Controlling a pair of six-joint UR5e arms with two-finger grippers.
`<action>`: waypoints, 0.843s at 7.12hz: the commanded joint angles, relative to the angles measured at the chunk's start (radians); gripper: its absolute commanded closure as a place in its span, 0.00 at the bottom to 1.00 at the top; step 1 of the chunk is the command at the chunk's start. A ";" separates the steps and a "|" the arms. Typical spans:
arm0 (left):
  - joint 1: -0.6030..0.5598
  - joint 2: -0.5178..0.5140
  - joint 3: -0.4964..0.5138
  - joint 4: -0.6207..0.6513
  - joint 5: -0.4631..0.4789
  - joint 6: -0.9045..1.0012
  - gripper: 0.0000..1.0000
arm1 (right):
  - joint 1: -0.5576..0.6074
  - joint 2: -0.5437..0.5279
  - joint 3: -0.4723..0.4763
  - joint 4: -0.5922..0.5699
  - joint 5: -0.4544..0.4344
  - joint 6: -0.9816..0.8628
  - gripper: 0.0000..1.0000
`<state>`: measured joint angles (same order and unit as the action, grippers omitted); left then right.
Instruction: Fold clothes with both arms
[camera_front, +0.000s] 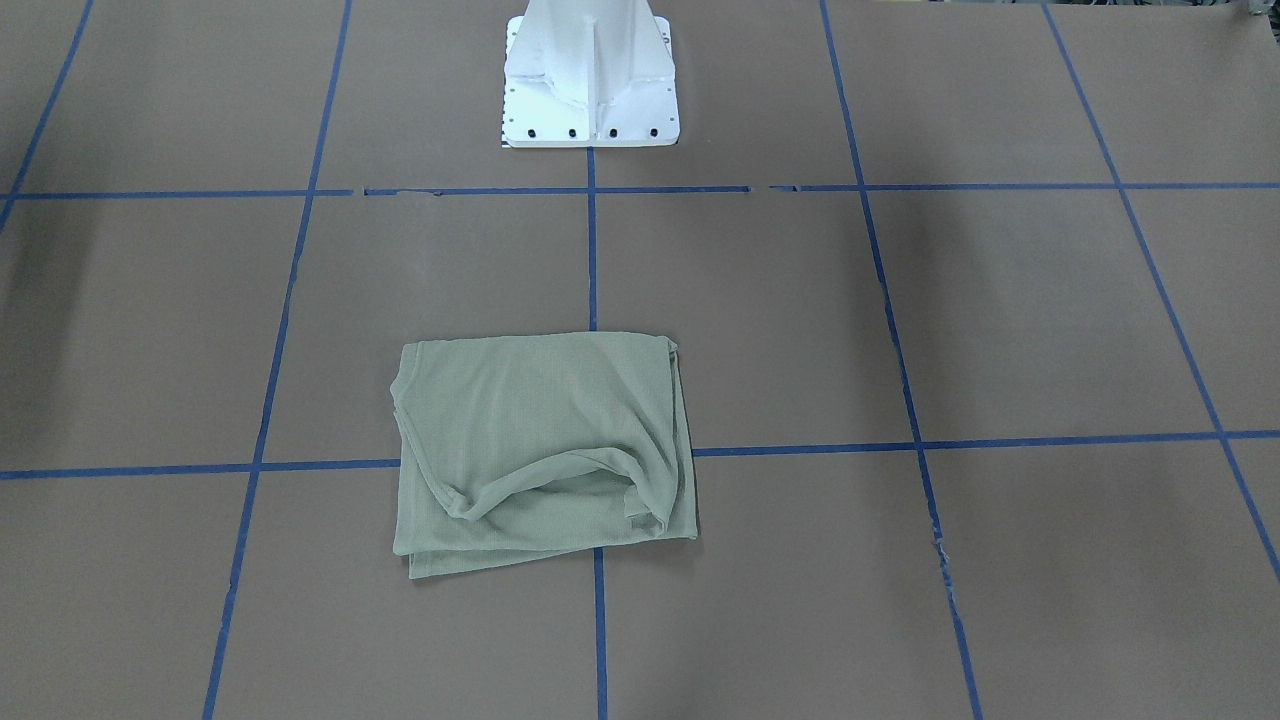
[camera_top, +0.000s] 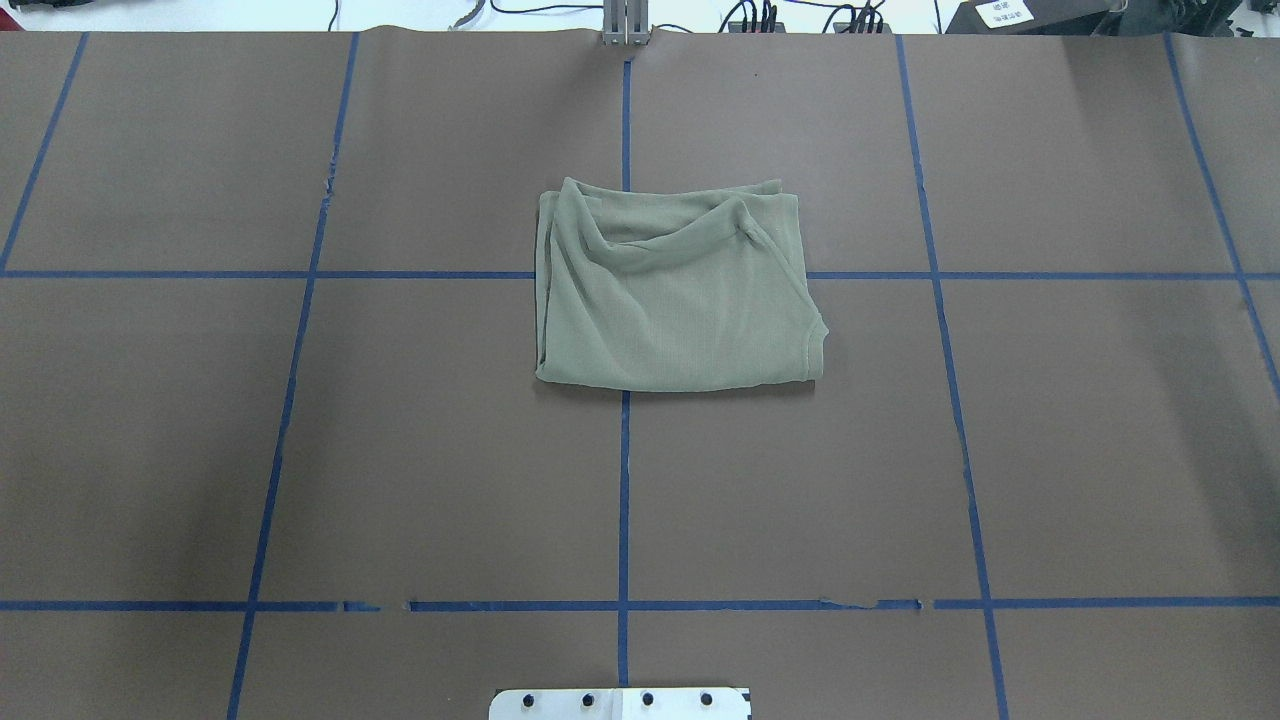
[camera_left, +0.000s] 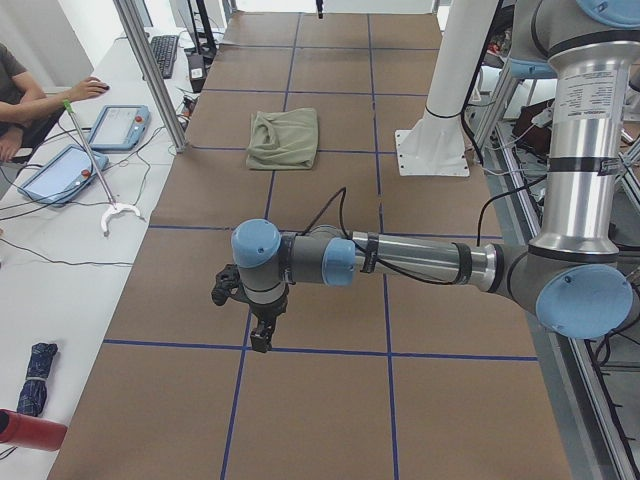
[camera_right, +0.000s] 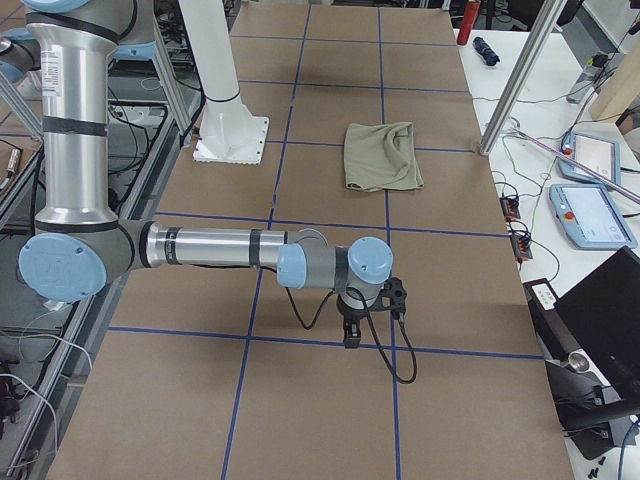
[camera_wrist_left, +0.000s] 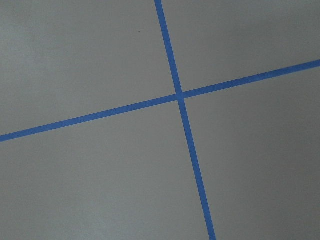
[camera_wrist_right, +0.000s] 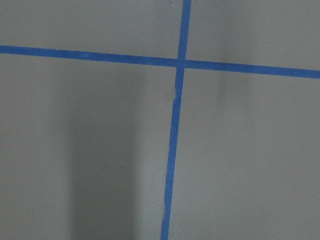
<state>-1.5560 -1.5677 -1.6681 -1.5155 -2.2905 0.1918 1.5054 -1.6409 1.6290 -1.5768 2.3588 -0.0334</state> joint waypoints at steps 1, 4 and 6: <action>0.001 0.003 -0.001 0.000 -0.001 -0.005 0.00 | 0.016 -0.008 0.012 0.011 -0.001 0.006 0.00; 0.001 0.003 0.001 0.000 -0.001 -0.008 0.00 | 0.032 -0.010 0.080 0.001 -0.006 0.006 0.00; 0.001 0.001 0.002 0.008 -0.003 -0.002 0.00 | 0.032 -0.008 0.077 0.001 -0.007 0.004 0.00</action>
<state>-1.5557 -1.5661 -1.6667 -1.5111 -2.2921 0.1854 1.5362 -1.6508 1.7064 -1.5750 2.3529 -0.0279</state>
